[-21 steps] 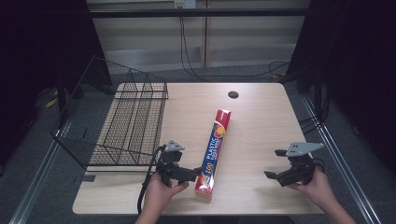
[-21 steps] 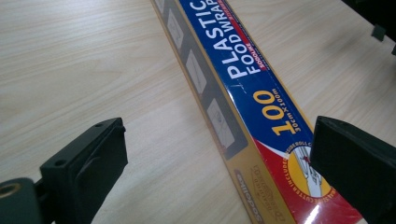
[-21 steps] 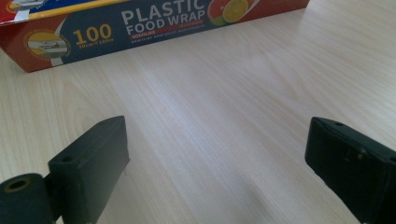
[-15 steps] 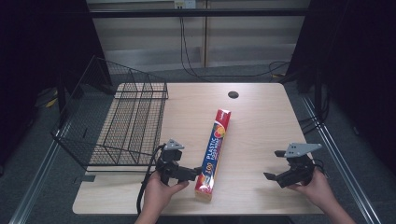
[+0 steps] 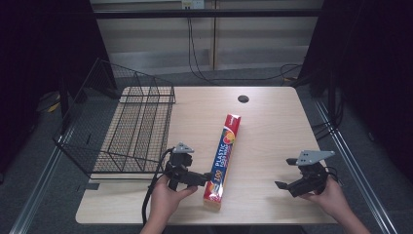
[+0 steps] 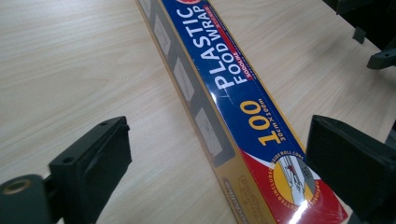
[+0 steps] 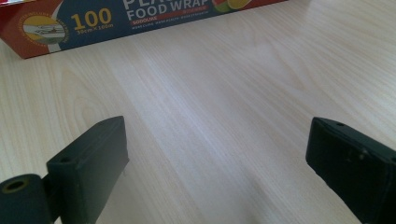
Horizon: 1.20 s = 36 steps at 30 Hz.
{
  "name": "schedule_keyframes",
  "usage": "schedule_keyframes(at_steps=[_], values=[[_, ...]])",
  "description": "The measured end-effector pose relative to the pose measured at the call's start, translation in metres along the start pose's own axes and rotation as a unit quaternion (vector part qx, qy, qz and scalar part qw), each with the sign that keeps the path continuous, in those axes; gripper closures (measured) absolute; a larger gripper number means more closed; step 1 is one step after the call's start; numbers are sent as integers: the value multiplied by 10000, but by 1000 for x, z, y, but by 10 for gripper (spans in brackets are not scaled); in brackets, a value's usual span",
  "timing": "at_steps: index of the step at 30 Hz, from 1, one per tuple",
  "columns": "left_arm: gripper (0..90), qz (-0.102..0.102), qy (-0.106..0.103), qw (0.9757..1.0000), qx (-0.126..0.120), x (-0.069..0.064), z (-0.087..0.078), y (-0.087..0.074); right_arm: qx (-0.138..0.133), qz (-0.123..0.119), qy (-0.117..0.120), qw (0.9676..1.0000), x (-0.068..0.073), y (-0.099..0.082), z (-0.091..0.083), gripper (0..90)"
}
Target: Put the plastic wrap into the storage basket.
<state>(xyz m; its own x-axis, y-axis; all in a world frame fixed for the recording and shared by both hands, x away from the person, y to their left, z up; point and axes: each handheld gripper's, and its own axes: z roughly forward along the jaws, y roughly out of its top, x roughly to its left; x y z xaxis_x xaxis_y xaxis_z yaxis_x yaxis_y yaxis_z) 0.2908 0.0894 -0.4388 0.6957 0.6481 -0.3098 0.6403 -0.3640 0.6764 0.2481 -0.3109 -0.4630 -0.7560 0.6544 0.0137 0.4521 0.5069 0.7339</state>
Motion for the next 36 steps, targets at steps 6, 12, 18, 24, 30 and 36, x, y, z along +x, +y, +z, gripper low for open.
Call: schedule_keyframes(at_steps=[6, 12, 18, 24, 30, 36], values=[[75, -82, -18, 9999, 62, 1, 5, 8, -25, 28, -46, 10000, -1, 0, -1, 60], [83, -108, 27, 9999, 14, 2, 10, 17, -43, -1, -36, 10000, -2, 1, -1, 61], [100, -195, 183, 9996, 91, 5, 14, 27, -21, -33, -25, 10000, -2, 1, 0, 61], [111, -214, 198, 9993, 218, 4, 18, 38, -16, -6, -33, 10000, -2, 1, -1, 61], [122, -198, 322, 9991, 206, -3, 24, 48, -8, -21, -41, 10000, -2, 1, 0, 63], [147, -134, 514, 9985, 162, -10, 30, 53, -3, -39, -53, 10000, -2, 1, 0, 63]])
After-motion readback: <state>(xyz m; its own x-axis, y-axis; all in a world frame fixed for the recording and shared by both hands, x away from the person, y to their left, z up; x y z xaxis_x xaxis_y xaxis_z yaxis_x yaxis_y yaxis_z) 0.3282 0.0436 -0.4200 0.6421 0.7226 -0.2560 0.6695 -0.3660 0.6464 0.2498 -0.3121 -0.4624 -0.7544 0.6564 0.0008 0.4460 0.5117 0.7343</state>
